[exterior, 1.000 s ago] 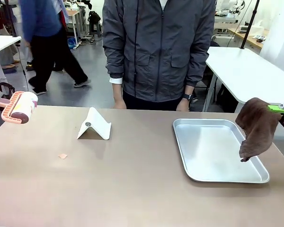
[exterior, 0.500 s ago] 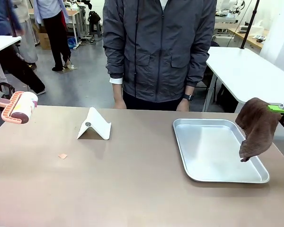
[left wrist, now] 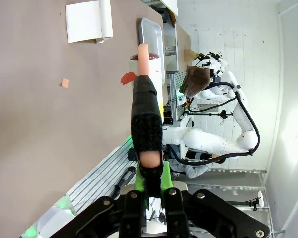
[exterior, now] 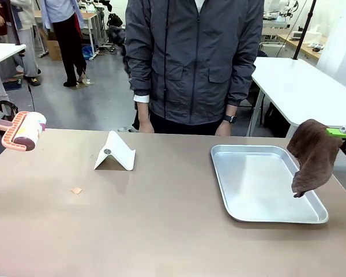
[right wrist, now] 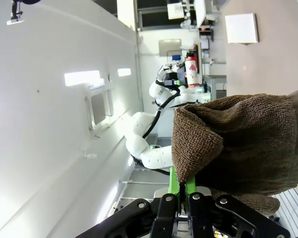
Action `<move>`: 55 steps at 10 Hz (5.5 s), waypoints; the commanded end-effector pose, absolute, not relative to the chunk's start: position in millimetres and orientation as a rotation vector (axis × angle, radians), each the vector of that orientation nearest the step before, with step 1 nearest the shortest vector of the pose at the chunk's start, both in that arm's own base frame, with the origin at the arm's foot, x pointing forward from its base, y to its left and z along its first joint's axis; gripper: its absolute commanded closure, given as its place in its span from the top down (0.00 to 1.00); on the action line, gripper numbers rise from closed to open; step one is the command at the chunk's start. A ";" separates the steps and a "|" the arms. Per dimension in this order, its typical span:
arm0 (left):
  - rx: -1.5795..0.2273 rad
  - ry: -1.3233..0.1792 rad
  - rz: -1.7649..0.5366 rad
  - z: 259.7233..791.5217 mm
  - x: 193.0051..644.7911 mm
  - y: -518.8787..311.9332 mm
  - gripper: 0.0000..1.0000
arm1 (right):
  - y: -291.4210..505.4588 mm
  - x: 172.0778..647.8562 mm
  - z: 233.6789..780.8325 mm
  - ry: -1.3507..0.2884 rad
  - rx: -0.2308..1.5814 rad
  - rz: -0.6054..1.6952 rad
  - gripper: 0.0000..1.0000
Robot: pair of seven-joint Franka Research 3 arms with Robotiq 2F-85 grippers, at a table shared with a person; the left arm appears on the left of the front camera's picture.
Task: Clean the surface of the table.
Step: Return the Lint Roller and towel to their original positions.
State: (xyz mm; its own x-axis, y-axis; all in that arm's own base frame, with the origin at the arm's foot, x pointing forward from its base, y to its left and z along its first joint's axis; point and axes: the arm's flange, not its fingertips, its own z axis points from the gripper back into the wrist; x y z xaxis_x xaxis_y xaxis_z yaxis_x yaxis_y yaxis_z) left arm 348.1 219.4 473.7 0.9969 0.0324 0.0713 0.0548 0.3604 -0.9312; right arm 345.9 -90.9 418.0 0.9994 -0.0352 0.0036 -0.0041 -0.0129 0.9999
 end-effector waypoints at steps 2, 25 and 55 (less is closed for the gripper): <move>-1.211 -0.078 -0.004 478.5 346.9 217.8 0.14 | -90.9 345.9 418.0 -0.031 1.584 -0.025 0.04; -0.694 -0.002 -0.129 516.6 512.5 -101.4 0.14 | 213.5 482.8 357.2 -0.217 1.147 0.118 0.04; -0.487 -0.008 0.043 456.9 537.4 -115.5 1.00 | 215.7 509.0 315.0 -0.129 1.019 -0.038 1.00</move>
State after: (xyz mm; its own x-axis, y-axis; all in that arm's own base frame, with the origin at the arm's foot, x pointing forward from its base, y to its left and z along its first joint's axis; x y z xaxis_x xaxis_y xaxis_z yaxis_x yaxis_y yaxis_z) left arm 543.6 -116.2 454.1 0.9998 0.0182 -0.0105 -0.0210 0.8749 -0.4839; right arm 507.2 213.6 310.7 0.9935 -0.0564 0.0989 -0.0590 0.4879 0.8709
